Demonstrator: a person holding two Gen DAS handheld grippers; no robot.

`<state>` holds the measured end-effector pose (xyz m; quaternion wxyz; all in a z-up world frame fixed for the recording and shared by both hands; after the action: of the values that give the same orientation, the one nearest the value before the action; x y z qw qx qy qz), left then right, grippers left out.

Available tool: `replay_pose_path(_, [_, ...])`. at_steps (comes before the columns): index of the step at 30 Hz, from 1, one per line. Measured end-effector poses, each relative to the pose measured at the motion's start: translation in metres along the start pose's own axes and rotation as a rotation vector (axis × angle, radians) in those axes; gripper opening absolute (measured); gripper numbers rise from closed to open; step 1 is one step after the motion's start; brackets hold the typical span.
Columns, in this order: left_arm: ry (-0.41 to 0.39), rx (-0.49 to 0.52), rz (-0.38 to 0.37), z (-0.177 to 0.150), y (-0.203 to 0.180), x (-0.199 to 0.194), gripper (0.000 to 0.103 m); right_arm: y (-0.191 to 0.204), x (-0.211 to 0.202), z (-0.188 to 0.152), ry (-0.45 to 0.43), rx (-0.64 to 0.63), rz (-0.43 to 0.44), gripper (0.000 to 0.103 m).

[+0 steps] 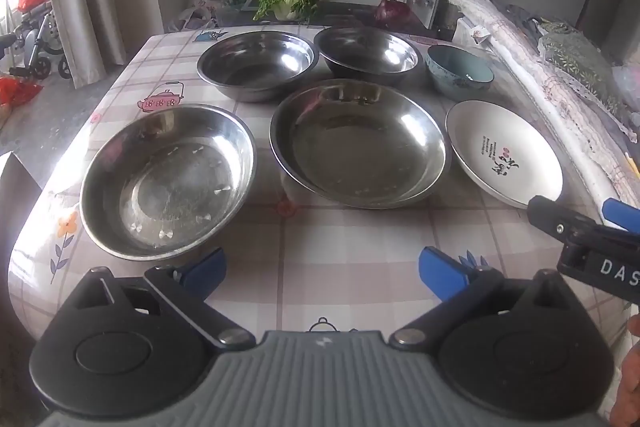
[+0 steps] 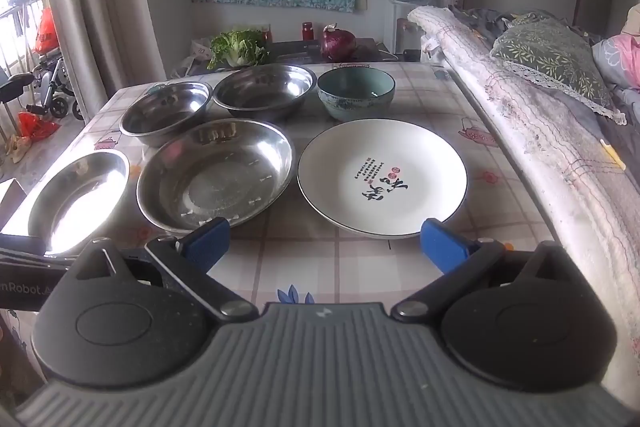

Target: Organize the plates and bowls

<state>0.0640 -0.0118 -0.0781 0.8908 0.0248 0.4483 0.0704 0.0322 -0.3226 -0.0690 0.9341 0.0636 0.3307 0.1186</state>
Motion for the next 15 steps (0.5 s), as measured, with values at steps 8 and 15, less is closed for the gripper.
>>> replay_pose_path(8, [0.0,0.001,-0.003,0.0023,-0.0007,-0.0013,0.103,0.001,0.0014,0.0011,0.009,-0.018,-0.009,0.102])
replay_pose_path(15, [-0.002,-0.001,-0.002,0.0044,-0.0008,-0.0021,0.103,0.0004,0.0014,0.0012,0.009,-0.016,-0.008,0.102])
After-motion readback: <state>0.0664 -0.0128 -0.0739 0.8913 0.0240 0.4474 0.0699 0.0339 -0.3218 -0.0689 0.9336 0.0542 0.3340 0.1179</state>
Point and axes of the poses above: each gripper's, at about its wrist camera, not at the fingertips, and x roughly the way its jaws point, y to its left, z to its top, the point moved 10 cm from there along x, roughly the way its jaws point, and after that the axes turned 11 degrees about z, right-handed, at the moved point
